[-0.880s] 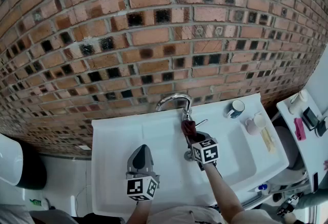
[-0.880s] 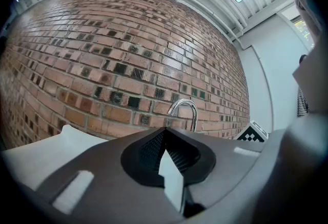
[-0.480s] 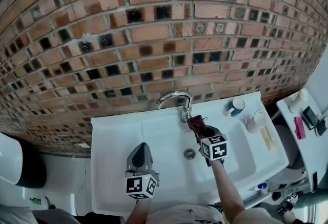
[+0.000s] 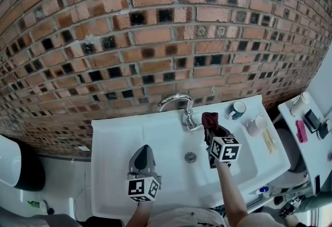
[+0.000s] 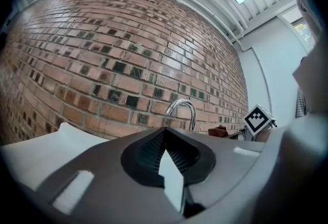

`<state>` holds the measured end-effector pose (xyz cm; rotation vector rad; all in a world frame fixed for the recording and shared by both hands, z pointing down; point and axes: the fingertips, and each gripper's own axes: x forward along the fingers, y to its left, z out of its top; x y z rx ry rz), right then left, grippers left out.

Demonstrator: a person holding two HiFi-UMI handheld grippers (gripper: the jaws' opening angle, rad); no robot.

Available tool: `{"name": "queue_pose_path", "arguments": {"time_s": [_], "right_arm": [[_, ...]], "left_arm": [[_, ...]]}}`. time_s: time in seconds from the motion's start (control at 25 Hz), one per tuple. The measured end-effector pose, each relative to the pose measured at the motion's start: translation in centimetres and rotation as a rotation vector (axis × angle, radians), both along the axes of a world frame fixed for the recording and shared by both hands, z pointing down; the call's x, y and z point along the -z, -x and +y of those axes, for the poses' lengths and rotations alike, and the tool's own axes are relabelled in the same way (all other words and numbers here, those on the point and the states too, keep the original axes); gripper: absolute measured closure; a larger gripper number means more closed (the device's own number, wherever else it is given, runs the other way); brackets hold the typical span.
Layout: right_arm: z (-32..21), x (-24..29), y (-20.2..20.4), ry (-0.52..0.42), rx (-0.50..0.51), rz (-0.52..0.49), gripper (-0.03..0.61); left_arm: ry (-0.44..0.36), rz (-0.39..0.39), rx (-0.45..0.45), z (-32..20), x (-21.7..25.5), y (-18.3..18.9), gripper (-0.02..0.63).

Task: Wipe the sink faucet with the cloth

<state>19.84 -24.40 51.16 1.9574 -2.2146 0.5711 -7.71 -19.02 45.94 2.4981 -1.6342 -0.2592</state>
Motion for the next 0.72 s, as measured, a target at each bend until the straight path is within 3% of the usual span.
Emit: {"name": "queue_pose_path", "arguments": {"time_s": [0.16, 0.28, 0.52, 0.72], "right_arm": [[-1.3, -0.5, 5.1, 0.050, 0.124, -0.021, 0.531], [-2.7, -1.1, 7.2, 0.104, 0.157, -0.006, 0.531], [-5.0, -1.4, 8.3, 0.148, 0.177, -0.010, 0.531], [-6.1, 0.1, 8.5, 0.108, 0.175, -0.046, 0.531]], "left_arm": [[0.002, 0.005, 0.000, -0.1, 0.0, 0.0, 0.620], [-0.001, 0.000, -0.004, 0.2, 0.0, -0.1, 0.618], [0.009, 0.007, 0.014, -0.1, -0.3, 0.5, 0.618], [0.014, 0.009, 0.017, -0.2, -0.4, 0.7, 0.618]]}}
